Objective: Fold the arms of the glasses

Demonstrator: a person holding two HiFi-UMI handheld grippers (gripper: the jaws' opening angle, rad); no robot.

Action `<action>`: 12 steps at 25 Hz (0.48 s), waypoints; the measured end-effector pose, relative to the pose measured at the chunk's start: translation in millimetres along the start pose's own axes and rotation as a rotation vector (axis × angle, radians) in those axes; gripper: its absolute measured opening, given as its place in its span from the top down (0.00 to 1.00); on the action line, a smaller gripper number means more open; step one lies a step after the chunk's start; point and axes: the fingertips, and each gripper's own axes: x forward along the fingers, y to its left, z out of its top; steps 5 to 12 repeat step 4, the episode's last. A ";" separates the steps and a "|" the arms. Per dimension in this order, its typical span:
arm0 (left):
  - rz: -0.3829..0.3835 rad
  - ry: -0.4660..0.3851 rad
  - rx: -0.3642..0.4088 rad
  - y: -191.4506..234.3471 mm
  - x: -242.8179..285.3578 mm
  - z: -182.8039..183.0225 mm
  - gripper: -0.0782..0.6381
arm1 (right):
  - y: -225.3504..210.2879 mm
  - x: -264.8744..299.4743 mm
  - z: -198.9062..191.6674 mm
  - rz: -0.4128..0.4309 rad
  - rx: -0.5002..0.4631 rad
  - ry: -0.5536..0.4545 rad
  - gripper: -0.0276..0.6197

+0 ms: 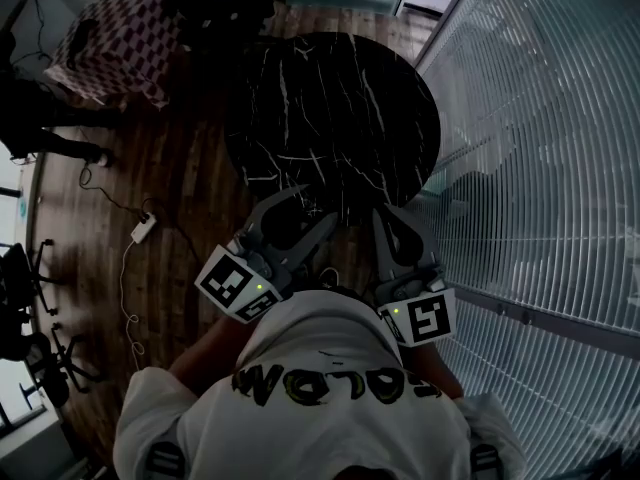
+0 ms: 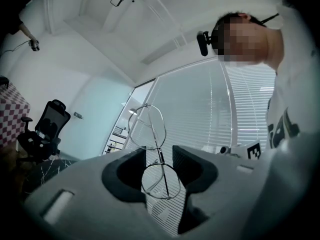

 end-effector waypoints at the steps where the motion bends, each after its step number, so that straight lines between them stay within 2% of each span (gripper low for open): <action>1: 0.000 0.000 0.000 -0.3 -0.6 0.0 0.65 | 0.5 -0.2 0.1 0.001 -0.002 0.000 0.95; 12: 0.001 0.001 0.002 -1.0 -3.2 0.6 0.65 | 2.7 -0.6 1.6 0.003 -0.010 0.000 0.95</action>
